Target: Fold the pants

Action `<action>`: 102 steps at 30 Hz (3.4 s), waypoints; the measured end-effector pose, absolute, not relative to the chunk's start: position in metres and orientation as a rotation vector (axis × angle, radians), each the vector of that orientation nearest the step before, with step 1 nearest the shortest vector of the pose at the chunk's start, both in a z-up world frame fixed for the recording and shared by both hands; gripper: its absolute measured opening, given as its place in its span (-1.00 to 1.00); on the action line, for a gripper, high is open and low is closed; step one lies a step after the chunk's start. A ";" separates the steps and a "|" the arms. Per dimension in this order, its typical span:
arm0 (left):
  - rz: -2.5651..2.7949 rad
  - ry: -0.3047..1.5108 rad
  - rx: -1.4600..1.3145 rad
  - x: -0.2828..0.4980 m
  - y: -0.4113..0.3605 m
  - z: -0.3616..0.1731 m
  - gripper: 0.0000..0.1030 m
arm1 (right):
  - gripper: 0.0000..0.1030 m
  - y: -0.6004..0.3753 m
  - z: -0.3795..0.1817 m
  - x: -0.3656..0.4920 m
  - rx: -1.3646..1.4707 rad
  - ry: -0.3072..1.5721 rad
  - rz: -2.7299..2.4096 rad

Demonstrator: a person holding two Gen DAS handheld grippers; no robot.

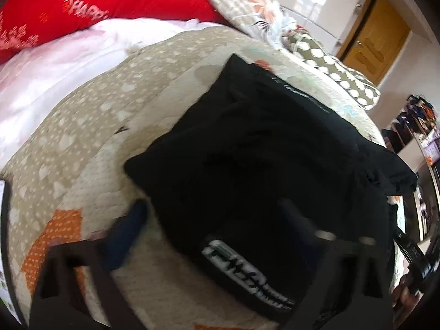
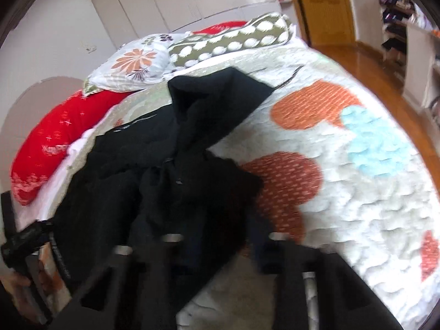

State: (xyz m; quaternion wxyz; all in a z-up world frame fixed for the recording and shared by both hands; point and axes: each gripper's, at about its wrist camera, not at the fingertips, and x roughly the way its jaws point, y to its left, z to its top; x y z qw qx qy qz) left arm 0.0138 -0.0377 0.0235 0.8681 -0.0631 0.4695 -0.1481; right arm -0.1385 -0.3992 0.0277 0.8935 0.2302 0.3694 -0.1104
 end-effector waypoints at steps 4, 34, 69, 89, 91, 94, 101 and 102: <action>-0.354 0.996 -0.158 0.008 -0.036 0.030 -0.65 | -0.86 -0.404 0.046 -0.164 0.541 0.688 -0.240; -0.170 0.885 -0.111 -0.098 0.047 0.071 0.01 | 0.47 -0.438 0.057 -0.286 0.411 0.765 -0.437; -0.254 1.021 0.029 -0.077 0.012 0.037 0.48 | -0.19 -0.380 0.043 -0.219 0.282 0.910 -0.207; -0.521 1.045 0.073 0.131 -0.072 0.053 0.66 | 0.38 -0.495 0.063 -0.006 0.323 0.886 -0.190; -0.550 1.076 0.115 0.141 -0.083 0.045 0.66 | 0.38 -0.497 0.053 0.010 0.334 0.910 -0.181; -0.524 1.072 0.241 0.151 -0.102 0.034 0.66 | 0.37 -0.505 0.034 0.028 0.339 0.964 -0.202; -0.587 1.014 0.409 0.146 -0.126 0.024 0.09 | -0.81 -0.482 0.041 0.027 0.270 0.955 -0.094; -0.606 1.018 0.393 0.145 -0.126 0.025 -0.05 | -0.82 -0.477 0.052 0.023 0.240 0.927 -0.097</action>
